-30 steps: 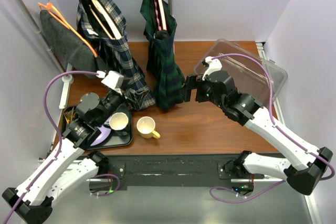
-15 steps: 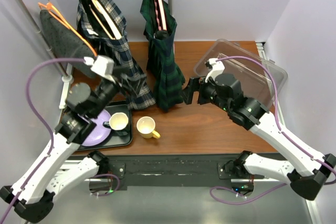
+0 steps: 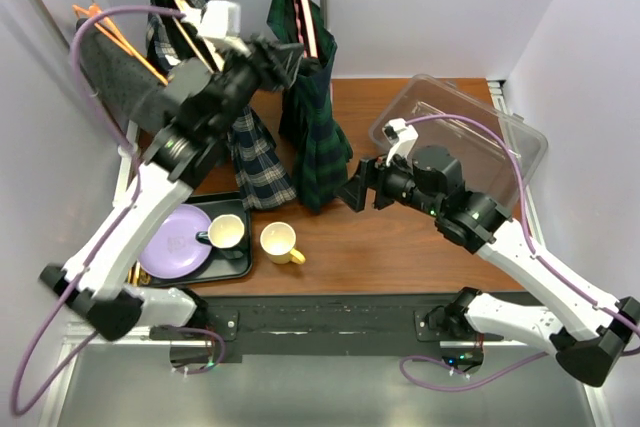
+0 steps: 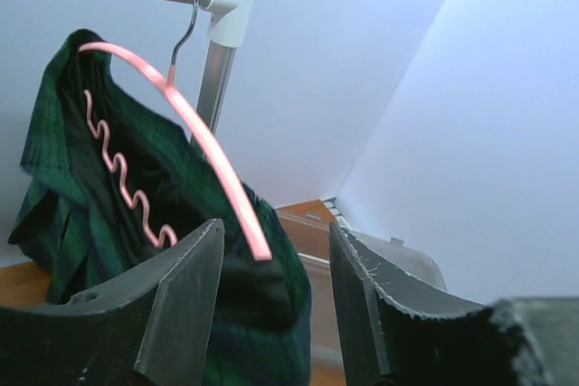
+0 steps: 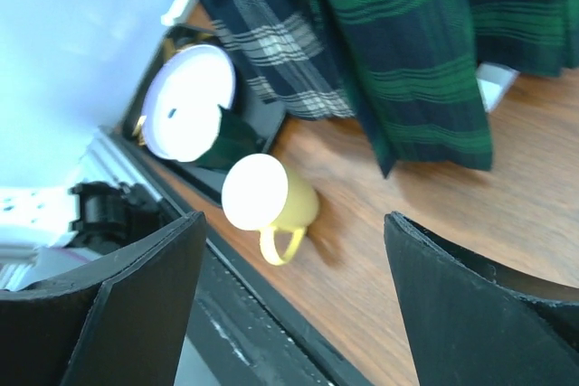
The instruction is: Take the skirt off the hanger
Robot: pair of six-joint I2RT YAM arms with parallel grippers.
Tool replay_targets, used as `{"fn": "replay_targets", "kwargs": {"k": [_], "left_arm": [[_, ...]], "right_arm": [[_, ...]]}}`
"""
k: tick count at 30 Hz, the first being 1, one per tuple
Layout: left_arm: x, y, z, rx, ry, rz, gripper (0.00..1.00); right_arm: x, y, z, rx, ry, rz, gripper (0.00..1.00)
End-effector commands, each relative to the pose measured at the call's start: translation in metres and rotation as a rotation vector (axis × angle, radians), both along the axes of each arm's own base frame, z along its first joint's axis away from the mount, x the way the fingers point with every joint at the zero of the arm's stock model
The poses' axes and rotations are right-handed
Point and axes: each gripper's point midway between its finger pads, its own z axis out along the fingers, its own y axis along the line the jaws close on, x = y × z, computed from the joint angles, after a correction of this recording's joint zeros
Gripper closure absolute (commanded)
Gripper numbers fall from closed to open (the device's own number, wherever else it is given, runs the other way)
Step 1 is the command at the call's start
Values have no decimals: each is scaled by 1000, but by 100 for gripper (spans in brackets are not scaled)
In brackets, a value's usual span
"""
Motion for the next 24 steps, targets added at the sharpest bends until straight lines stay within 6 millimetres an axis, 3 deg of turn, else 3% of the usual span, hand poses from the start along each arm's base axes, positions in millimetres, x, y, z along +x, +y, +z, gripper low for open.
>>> {"fn": "replay_targets", "kwargs": {"k": [1,4,6,9,19,24], "left_arm": [[30,-12,40,-102,-75,31,46],[61,-29,36,-98,-45,16,46],[84,-37,22,-95,-4,3,47],[97,-44,18,-104,9,-21,49],[112,-41,-2,-63,28,13,50],[109,-34,0,-54,12,29,43]], "right_arm": [[-15,11,34,119,-59,91,18],[-19,11,41,143,-67,109,19],[-21,10,43,145,-73,110,19],[-23,5,46,140,-91,107,19],[-25,-8,54,126,-145,76,19],[-25,-8,55,124,-153,76,18]]}}
